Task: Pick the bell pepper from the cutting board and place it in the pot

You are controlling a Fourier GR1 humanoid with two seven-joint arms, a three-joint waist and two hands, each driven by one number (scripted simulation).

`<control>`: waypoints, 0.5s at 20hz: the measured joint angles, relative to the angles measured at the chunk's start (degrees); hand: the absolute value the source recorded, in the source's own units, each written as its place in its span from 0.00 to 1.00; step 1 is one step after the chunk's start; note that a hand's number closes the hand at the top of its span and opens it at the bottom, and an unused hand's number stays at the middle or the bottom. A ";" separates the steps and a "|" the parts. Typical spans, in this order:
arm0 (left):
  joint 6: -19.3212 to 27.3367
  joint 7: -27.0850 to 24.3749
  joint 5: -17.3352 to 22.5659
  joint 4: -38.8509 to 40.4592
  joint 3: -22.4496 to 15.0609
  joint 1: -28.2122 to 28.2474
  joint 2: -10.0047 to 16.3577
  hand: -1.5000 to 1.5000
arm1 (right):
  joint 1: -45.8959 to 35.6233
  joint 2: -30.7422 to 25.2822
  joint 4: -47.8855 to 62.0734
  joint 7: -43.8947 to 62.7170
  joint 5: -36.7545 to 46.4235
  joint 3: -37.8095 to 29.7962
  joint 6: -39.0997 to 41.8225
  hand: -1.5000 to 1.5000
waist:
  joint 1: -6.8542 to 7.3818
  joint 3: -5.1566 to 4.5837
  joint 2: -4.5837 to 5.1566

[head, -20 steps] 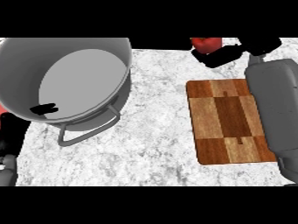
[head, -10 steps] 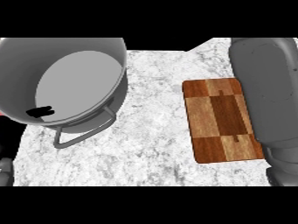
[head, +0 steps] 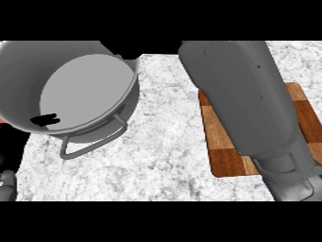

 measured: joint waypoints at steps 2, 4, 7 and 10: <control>-0.29 0.07 -0.21 -0.36 -0.23 0.01 -0.01 0.50 | -1.76 0.51 3.44 0.81 -0.92 1.76 -1.25 1.00 | 0.26 -0.02 0.11; -0.74 0.67 -0.11 -0.20 -0.24 -0.52 0.02 0.50 | -3.67 0.83 6.51 1.87 -2.41 4.28 -2.50 1.00 | 0.58 -0.04 0.18; -0.78 0.55 -0.46 -0.21 -0.51 -0.88 -0.26 0.50 | -5.62 1.09 10.97 3.15 -5.64 9.12 -4.50 1.00 | 1.11 -0.07 0.30; -0.89 0.94 -0.70 -0.44 -0.73 -1.19 -0.48 0.50 | -7.32 1.23 15.52 3.45 -8.83 12.92 -5.22 1.00 | 1.52 -0.10 0.43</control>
